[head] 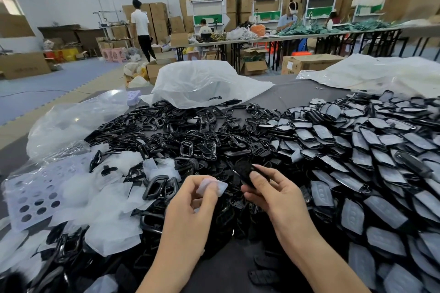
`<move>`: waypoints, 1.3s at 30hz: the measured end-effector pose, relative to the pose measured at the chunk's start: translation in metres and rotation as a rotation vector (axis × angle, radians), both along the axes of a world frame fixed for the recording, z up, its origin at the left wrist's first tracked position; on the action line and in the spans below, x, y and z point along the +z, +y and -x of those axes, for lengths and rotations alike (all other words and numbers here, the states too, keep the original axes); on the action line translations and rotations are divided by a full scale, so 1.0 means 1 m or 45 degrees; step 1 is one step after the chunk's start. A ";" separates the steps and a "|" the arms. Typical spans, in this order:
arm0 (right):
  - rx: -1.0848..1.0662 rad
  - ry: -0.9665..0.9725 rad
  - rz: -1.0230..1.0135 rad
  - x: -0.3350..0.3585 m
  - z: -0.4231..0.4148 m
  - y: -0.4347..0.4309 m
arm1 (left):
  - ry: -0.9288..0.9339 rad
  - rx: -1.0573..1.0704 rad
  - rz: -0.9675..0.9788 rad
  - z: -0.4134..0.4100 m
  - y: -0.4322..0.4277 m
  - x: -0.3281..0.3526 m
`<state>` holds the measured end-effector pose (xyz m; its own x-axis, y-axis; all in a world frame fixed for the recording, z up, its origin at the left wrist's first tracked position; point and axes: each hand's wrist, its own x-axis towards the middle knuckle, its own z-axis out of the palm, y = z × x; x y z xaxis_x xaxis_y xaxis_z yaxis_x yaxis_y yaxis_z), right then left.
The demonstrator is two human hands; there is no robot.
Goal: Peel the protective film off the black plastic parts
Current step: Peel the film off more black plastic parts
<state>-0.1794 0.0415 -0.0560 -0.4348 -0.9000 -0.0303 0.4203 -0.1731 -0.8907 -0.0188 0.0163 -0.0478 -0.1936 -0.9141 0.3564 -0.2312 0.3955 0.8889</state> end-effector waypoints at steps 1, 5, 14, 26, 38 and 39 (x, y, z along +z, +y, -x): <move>0.001 0.070 -0.002 -0.001 -0.001 0.001 | 0.022 -0.013 -0.025 0.000 0.001 0.001; 0.050 0.215 0.001 -0.002 -0.004 0.004 | 0.111 -0.129 -0.098 -0.001 0.002 0.004; 0.248 0.335 0.062 0.001 -0.013 0.006 | 0.101 0.043 0.073 0.003 -0.003 -0.003; 0.219 0.350 0.115 0.003 -0.017 0.009 | 0.308 0.014 -0.091 0.002 -0.001 -0.001; 0.203 0.448 0.102 0.003 -0.013 0.010 | 0.257 -0.187 -0.302 -0.003 -0.009 0.000; 0.218 0.460 0.109 0.003 -0.013 0.011 | 0.270 -0.184 -0.284 -0.002 -0.008 0.000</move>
<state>-0.1666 0.0521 -0.0528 -0.2476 -0.9529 0.1750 0.1119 -0.2075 -0.9718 -0.0164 0.0082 -0.0474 -0.2698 -0.9426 0.1967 0.0126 0.2008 0.9796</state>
